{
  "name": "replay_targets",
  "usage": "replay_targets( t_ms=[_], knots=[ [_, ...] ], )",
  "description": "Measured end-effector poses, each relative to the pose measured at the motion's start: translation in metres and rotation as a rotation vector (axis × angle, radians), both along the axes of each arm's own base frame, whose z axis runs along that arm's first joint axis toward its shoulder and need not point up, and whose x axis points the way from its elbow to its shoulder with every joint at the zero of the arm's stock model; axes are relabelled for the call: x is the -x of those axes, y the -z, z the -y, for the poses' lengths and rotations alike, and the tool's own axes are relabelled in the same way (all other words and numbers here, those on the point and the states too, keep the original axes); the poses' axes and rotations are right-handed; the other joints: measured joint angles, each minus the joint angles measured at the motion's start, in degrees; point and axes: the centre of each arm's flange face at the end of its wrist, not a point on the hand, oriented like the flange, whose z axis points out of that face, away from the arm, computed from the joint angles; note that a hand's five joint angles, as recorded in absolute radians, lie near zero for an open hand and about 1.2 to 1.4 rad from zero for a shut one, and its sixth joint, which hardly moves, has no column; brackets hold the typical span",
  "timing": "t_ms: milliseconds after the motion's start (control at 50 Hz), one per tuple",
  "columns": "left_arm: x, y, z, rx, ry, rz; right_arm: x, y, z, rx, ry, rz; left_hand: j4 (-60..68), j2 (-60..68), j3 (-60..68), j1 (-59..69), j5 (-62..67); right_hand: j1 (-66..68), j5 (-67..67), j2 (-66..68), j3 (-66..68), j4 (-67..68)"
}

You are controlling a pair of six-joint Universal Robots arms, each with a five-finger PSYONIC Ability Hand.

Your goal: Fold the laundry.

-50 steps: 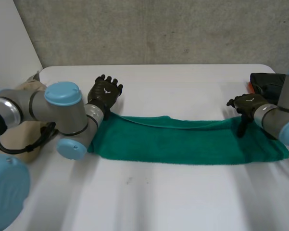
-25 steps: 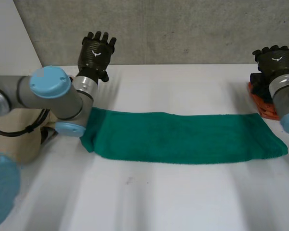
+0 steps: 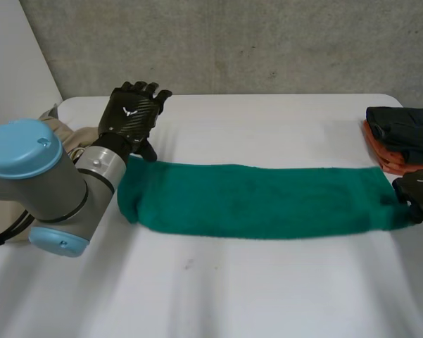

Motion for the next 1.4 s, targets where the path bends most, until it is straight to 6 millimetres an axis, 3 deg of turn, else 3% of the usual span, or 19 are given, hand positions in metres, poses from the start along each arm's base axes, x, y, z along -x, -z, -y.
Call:
replay_targets(
  t_ms=[120, 320, 400, 480, 520, 620, 660, 680, 720, 740, 780, 840, 860, 980, 1060, 1120, 1200, 1280, 1400],
  knots=[
    [0.001, -0.005, -0.004, 0.01, 0.006, -0.003, 0.024, 0.002, 0.016, 0.062, 0.082, -0.017, 0.0, 0.0, 0.0, 0.0, 0.0, 5.5, 8.7, 8.7, 11.0, 11.6],
    [-0.011, -0.028, -0.018, 0.048, -0.007, -0.02, 0.09, -0.05, 0.034, 0.214, 0.228, -0.244, 0.0, 0.0, 0.0, 0.0, 0.0, 5.5, 8.7, 8.7, 11.0, 11.7],
    [-0.018, -0.029, -0.022, 0.045, -0.018, -0.019, 0.086, -0.057, 0.039, 0.255, 0.181, -0.337, 0.0, 0.0, 0.0, 0.0, 0.0, 5.5, 9.1, 8.7, 11.1, 11.7],
    [-0.024, -0.027, -0.025, 0.033, -0.027, -0.013, 0.039, -0.065, 0.042, 0.352, 0.03, -0.38, 0.0, 0.0, 0.0, 0.0, 0.0, 5.5, 9.3, 8.7, 11.2, 11.8],
    [-0.025, -0.025, -0.026, 0.027, -0.028, -0.011, -0.009, -0.073, 0.037, 0.445, -0.11, -0.374, 0.0, 0.0, 0.0, 0.0, 0.0, 5.5, 9.3, 8.7, 11.2, 11.8],
    [-0.027, -0.022, -0.03, 0.013, -0.029, -0.01, -0.117, -0.085, -0.005, 0.635, -0.464, -0.296, 0.0, 0.0, 0.0, 0.0, 0.0, 5.5, 9.3, 8.7, 11.2, 11.8],
    [-0.028, -0.021, -0.03, 0.009, -0.029, -0.012, -0.142, -0.084, -0.021, 0.664, -0.56, -0.27, 0.0, 0.0, 0.0, 0.0, 0.0, 5.5, 9.5, 8.7, 11.2, 11.8],
    [-0.028, -0.021, -0.031, 0.005, -0.028, -0.015, -0.171, -0.079, -0.043, 0.684, -0.677, -0.235, 0.0, 0.0, 0.0, 0.0, 0.0, 5.5, 9.7, 8.7, 11.2, 11.8],
    [-0.028, -0.02, -0.032, 0.0, -0.027, -0.017, -0.191, -0.071, -0.061, 0.683, -0.771, -0.207, 0.0, 0.0, 0.0, 0.0, 0.0, 5.5, 9.9, 8.7, 11.2, 11.8],
    [-0.027, -0.019, -0.032, -0.006, -0.025, -0.02, -0.216, -0.056, -0.086, 0.666, -0.888, -0.174, 0.0, 0.0, 0.0, 0.0, 0.0, 5.5, 9.9, 8.7, 11.2, 11.8],
    [-0.027, -0.017, -0.033, -0.014, -0.022, -0.022, -0.238, -0.036, -0.113, 0.625, -1.001, -0.146, 0.0, 0.0, 0.0, 0.0, 0.0, 5.5, 9.9, 8.7, 11.2, 11.8],
    [-0.026, -0.015, -0.034, -0.018, -0.019, -0.023, -0.247, -0.024, -0.128, 0.596, -1.057, -0.137, 0.0, 0.0, 0.0, 0.0, 0.0, 5.5, 9.9, 8.7, 11.2, 11.8],
    [-0.025, -0.014, -0.035, -0.022, -0.015, -0.023, -0.257, -0.004, -0.148, 0.539, -1.125, -0.136, 0.0, 0.0, 0.0, 0.0, 0.0, 1.8, 5.0, 3.0, 5.4, 5.8],
    [-0.011, -0.016, -0.038, -0.008, 0.023, -0.03, -0.253, 0.006, -0.153, 0.45, -1.048, -0.164, 0.0, 0.0, 0.0, 0.0, 0.0, -44.7, -41.9, -45.2, -42.5, -42.1],
    [0.003, -0.023, -0.041, 0.02, 0.06, -0.042, -0.242, -0.009, -0.141, 0.433, -0.935, -0.136, 0.0, 0.0, 0.0, 0.0, 0.0, -45.4, -43.9, -46.9, -45.1, -44.6],
    [0.02, -0.029, -0.044, 0.047, 0.099, -0.056, -0.212, -0.041, -0.119, 0.379, -0.72, 0.033, 0.0, 0.0, 0.0, 0.0, 0.0, -45.4, -43.9, -46.9, -45.1, -44.6],
    [0.043, -0.029, -0.05, 0.056, 0.152, -0.063, -0.185, -0.054, -0.109, 0.28, -0.572, 0.217, 0.0, 0.0, 0.0, 0.0, 0.0, -45.4, -43.9, -46.9, -45.1, -44.6],
    [0.071, -0.018, -0.061, 0.041, 0.221, -0.056, -0.158, -0.049, -0.104, 0.155, -0.445, 0.32, 0.0, 0.0, 0.0, 0.0, 0.0, -45.4, -43.9, -46.9, -45.1, -44.6],
    [0.108, 0.027, -0.076, -0.053, 0.299, 0.008, -0.117, -0.021, -0.095, 0.015, -0.295, 0.27, 0.0, 0.0, 0.0, 0.0, 0.0, -45.4, -43.9, -46.9, -45.1, -44.6]
  ],
)
